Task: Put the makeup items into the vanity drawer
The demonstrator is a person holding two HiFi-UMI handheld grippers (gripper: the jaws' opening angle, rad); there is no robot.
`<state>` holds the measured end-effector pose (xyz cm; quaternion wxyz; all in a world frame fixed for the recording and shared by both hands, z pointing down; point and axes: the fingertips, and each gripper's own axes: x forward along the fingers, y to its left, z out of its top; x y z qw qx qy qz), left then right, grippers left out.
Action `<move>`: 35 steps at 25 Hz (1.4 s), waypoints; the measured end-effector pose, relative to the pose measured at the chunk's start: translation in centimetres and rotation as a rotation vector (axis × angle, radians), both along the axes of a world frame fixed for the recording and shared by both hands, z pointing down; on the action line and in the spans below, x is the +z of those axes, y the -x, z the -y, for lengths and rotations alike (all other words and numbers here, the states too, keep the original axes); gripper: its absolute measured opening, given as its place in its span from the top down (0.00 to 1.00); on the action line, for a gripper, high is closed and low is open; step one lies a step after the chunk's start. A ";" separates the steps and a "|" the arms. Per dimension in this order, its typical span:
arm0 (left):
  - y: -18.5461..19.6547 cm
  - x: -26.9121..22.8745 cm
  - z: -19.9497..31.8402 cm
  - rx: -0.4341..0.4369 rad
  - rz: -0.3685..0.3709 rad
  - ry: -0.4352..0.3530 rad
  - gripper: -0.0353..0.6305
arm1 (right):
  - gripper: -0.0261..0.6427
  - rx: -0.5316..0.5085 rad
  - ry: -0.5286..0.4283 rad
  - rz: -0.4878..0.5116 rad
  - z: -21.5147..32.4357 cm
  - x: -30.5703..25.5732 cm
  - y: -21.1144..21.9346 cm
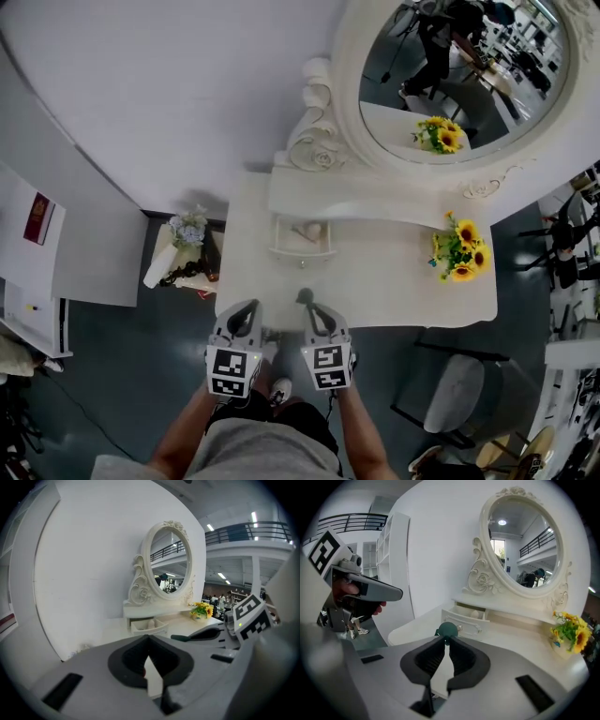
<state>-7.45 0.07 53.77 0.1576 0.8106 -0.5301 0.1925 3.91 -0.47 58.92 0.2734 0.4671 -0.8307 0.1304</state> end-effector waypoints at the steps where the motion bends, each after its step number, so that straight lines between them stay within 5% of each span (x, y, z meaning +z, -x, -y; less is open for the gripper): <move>1: -0.1 -0.6 0.2 0.002 -0.002 -0.010 0.95 | 0.90 0.006 -0.013 0.003 0.1 -0.7 -0.2; 20: -0.6 -6.1 5.9 0.001 0.009 -0.080 0.95 | 0.90 0.015 -0.115 0.023 6.3 -7.3 -0.9; 35: 0.6 -1.6 12.8 -0.024 0.020 0.032 0.95 | 0.90 0.013 -0.005 0.038 13.5 -2.5 0.0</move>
